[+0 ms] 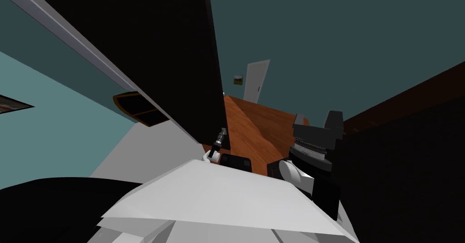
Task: Push the door open
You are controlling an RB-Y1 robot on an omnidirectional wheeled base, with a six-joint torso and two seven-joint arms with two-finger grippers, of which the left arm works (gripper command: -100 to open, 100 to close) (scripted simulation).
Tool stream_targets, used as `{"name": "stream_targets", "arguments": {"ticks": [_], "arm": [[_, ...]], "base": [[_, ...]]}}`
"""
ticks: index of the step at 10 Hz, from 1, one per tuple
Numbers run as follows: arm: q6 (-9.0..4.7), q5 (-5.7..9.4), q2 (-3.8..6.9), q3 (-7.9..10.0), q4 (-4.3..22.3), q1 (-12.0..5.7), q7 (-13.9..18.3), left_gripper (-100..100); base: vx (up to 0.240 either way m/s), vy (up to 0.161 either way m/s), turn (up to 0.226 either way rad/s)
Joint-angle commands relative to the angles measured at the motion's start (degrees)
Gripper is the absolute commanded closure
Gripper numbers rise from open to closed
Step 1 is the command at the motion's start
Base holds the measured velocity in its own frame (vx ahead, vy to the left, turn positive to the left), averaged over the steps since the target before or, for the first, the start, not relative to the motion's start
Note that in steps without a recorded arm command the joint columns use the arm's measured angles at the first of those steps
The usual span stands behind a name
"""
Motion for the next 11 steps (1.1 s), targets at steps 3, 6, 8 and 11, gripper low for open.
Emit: {"name": "stream_targets", "arguments": {"ticks": [3, 6, 8, 11], "arm": [[0.08, 1.21, 0.31, 2.9, 0.28, -1.18, -0.67, 100], [0.4, 2.33, -0.11, 5.53, 0.87, -1.94, -1.33, 100], [0.61, 3.08, -0.66, 7.27, 1.26, -2.44, -1.77, 100], [0.96, 3.43, -0.54, 7.97, 1.07, -2.27, -1.91, 100]], "base": [[0.19, -0.087, 0.064], [0.18, -0.121, 0.09], [0.201, -0.097, 0.087], [0.132, -0.048, 0.04]]}}
